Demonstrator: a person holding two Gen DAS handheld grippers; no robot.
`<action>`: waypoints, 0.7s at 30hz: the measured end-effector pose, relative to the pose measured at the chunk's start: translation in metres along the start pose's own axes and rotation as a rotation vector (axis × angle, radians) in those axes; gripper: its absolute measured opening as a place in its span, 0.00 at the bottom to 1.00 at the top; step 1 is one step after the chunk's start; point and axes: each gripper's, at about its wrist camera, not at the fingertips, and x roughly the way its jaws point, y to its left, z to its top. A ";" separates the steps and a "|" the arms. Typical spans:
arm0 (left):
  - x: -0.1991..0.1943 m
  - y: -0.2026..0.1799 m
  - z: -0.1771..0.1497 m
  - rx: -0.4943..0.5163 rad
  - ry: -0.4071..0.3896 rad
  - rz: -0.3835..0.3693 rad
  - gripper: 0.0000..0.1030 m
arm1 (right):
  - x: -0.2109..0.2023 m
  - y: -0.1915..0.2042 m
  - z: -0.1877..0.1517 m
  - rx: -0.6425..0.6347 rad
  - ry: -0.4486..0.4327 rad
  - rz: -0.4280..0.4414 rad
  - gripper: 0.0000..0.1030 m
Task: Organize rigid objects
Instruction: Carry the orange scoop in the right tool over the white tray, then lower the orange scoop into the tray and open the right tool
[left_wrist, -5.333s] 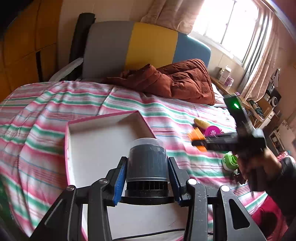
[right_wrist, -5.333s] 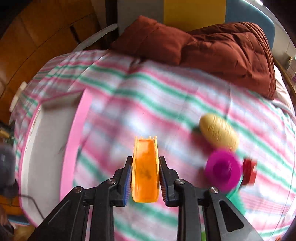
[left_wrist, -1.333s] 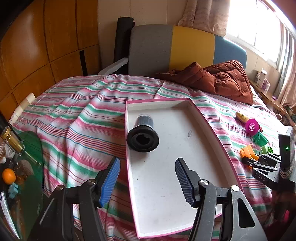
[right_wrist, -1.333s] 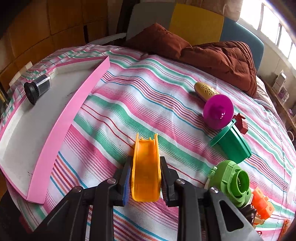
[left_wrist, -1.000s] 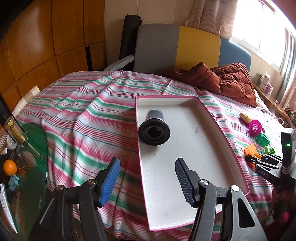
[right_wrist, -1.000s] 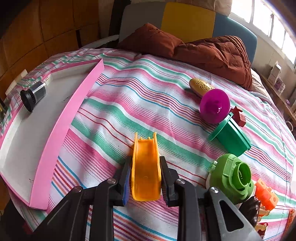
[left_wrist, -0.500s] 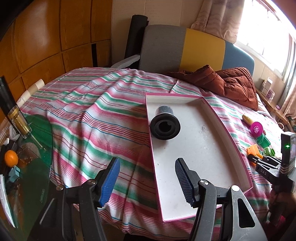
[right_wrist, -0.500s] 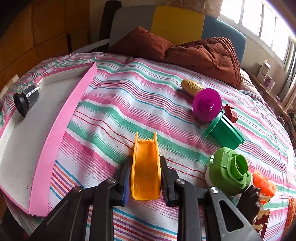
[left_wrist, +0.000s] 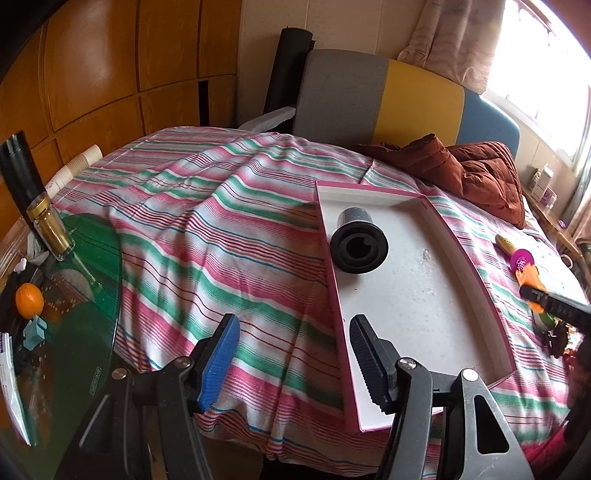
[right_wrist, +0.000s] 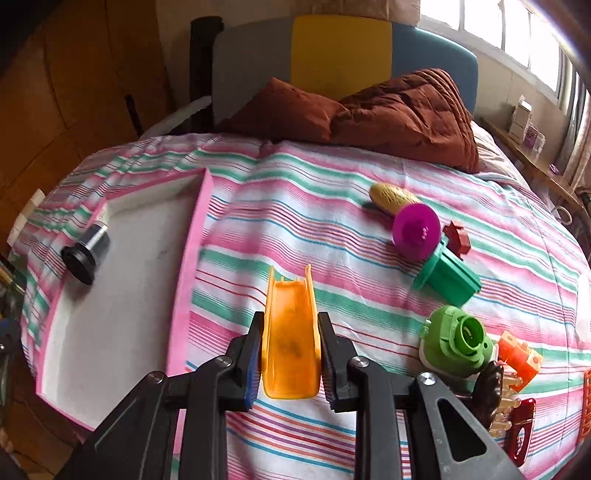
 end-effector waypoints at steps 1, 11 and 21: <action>0.000 0.000 0.000 -0.002 0.000 -0.001 0.61 | -0.004 0.008 0.006 -0.012 -0.011 0.019 0.25; 0.003 0.009 -0.001 -0.019 0.008 0.005 0.61 | 0.014 0.089 0.045 -0.104 0.023 0.171 0.25; 0.010 0.016 -0.004 -0.038 0.030 0.013 0.61 | 0.075 0.131 0.067 -0.070 0.117 0.171 0.25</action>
